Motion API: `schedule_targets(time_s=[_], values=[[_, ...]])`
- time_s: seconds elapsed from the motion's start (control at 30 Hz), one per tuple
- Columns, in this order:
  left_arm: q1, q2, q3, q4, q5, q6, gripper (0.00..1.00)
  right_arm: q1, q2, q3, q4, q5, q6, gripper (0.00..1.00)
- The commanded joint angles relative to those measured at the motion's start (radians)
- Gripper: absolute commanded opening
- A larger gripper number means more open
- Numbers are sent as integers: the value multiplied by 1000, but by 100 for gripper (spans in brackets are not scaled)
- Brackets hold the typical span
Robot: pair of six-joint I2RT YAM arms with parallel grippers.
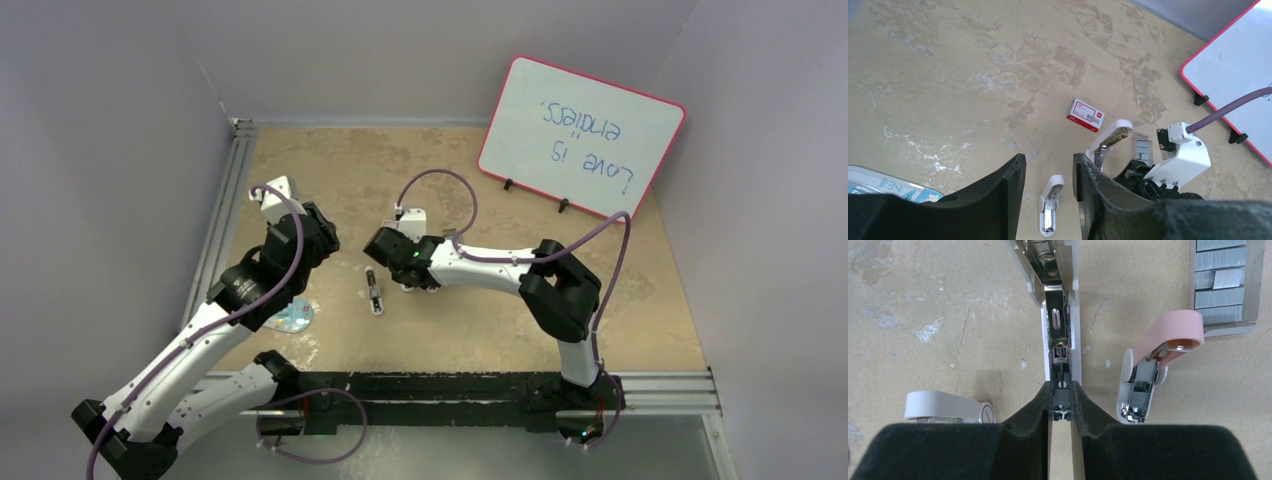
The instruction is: Load the staples into the stapler
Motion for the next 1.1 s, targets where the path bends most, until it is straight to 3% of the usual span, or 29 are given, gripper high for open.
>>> schedule_targets(time_s=[0.0,1.07], values=[[5,-1,-6,36,2,8,40,-5,-33,-4,12,31,-12,17],[5,2,-8,49,8,19,40,-13,-5,-39,83,-41,-139,22]])
